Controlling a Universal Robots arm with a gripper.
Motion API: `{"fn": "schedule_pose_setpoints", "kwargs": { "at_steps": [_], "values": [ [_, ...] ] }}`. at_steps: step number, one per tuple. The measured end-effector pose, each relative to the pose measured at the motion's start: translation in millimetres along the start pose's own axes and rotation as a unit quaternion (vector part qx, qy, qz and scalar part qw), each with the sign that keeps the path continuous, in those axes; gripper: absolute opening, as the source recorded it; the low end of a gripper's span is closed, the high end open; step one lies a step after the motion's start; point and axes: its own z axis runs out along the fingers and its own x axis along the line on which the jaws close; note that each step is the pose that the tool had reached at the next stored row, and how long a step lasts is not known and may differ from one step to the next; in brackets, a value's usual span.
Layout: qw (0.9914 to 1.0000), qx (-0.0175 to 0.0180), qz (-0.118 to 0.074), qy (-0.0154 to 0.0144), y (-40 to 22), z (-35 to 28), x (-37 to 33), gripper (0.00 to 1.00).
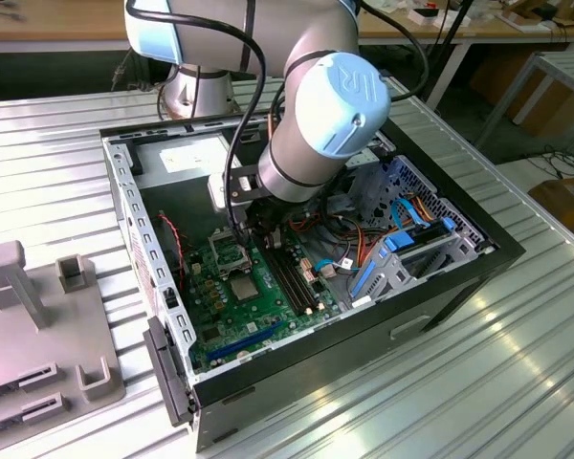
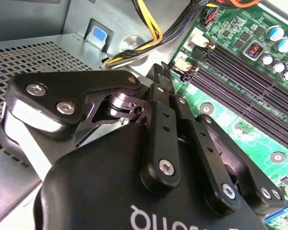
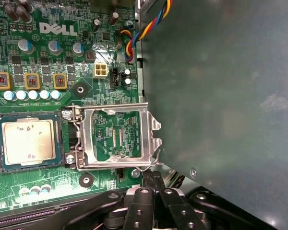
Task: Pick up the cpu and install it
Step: 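Place the cpu into insertion slot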
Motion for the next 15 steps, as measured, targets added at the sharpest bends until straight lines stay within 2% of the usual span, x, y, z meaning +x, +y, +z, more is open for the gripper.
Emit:
{"fn": "schedule_pose_setpoints", "kwargs": {
  "at_steps": [15],
  "values": [
    [1.00000,0.0000,0.000,0.0004,0.8,-5.0,-1.5,0.11]
  ]
}}
